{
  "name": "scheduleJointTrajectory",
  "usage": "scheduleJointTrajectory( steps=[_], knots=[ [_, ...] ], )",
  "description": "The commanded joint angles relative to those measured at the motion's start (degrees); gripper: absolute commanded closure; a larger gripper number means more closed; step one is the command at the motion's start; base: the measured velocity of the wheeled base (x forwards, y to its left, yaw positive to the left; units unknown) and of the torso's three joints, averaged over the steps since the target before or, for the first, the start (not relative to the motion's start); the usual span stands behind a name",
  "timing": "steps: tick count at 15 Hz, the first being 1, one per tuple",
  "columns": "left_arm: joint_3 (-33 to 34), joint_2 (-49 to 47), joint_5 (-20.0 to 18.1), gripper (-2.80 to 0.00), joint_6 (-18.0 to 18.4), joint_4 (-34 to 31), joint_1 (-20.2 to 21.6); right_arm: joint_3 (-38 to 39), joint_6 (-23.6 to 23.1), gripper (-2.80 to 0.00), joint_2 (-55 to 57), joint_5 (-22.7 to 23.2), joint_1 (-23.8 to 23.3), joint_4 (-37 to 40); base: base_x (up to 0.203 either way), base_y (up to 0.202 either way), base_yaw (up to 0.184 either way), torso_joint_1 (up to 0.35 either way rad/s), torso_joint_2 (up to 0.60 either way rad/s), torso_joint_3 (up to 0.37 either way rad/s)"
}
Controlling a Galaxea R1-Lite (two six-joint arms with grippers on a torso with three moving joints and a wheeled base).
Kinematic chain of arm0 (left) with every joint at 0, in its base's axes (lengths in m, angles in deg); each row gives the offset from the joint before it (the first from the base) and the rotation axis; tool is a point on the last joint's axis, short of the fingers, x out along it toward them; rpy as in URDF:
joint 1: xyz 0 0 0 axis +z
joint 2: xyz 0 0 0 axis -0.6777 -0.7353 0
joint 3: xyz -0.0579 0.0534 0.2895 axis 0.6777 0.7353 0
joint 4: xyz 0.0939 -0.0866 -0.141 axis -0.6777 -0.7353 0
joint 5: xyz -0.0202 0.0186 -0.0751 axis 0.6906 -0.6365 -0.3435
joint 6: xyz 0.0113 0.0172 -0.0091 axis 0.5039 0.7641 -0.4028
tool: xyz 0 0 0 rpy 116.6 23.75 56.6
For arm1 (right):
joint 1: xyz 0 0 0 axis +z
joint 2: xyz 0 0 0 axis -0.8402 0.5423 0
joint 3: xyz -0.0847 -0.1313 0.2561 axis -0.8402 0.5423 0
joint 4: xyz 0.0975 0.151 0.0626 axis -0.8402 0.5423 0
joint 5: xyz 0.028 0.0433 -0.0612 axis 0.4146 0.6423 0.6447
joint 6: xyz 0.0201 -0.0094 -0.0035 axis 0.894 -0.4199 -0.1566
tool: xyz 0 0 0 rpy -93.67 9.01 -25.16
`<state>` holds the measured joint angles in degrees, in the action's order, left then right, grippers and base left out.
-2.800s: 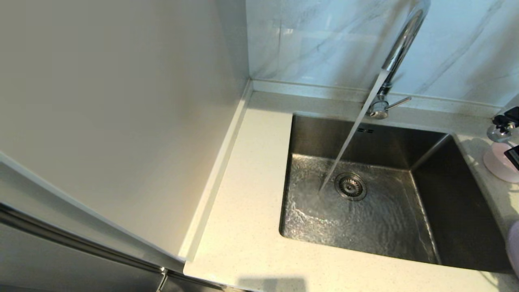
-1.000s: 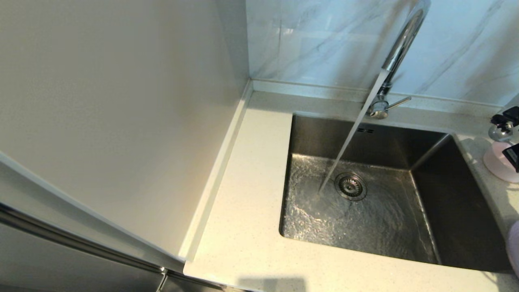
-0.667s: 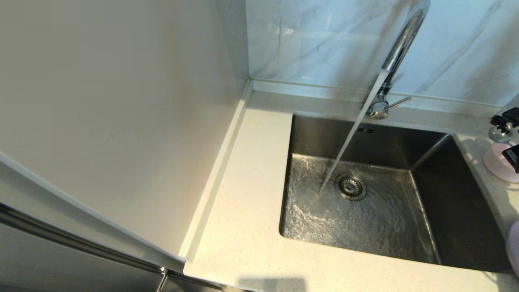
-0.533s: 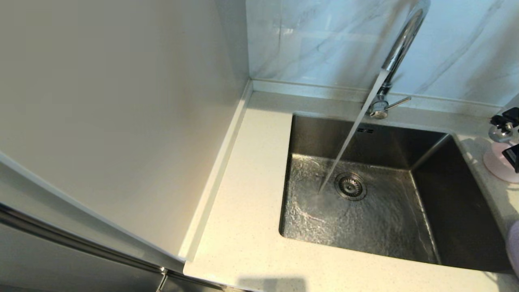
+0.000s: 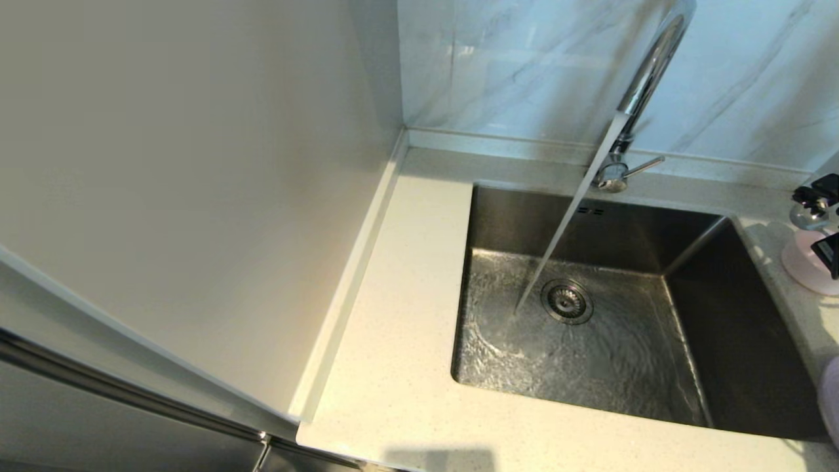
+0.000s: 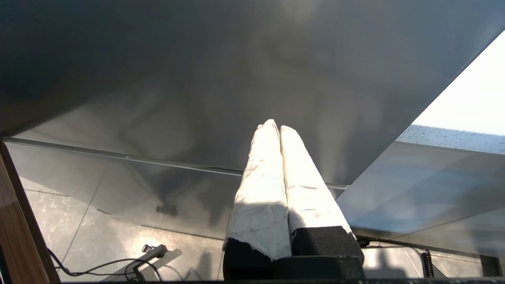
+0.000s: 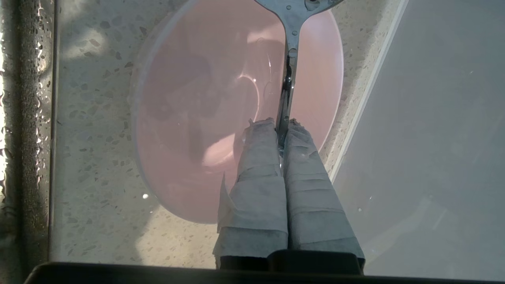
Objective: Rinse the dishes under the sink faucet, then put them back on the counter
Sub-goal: Place the spoon on the bowl
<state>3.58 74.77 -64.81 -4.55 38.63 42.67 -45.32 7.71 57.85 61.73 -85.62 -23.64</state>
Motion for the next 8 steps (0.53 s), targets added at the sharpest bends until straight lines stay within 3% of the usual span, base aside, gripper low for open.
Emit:
scheduleJointTrajectory(
  steps=[1, 2, 8],
  knots=[
    [0.0, 0.0, 0.0, 0.00, 0.0, 0.0, 0.0, 0.1, -0.3, -0.63, 0.1, -0.1, 0.0, 0.1, 0.000, 0.000, 0.000, 0.000, 0.00, 0.000],
    [0.0, 0.0, -0.1, 0.00, 0.0, 0.0, 0.0, 0.1, -0.3, -2.80, 0.1, -0.2, 0.0, 0.1, 0.000, 0.000, 0.000, 0.000, 0.00, 0.000],
    [0.0, 0.0, 0.0, 0.00, 0.0, 0.0, 0.0, 0.0, -0.2, -2.80, -0.2, -0.1, 0.0, 0.0, 0.000, 0.000, 0.000, 0.000, 0.00, 0.000]
  ],
)
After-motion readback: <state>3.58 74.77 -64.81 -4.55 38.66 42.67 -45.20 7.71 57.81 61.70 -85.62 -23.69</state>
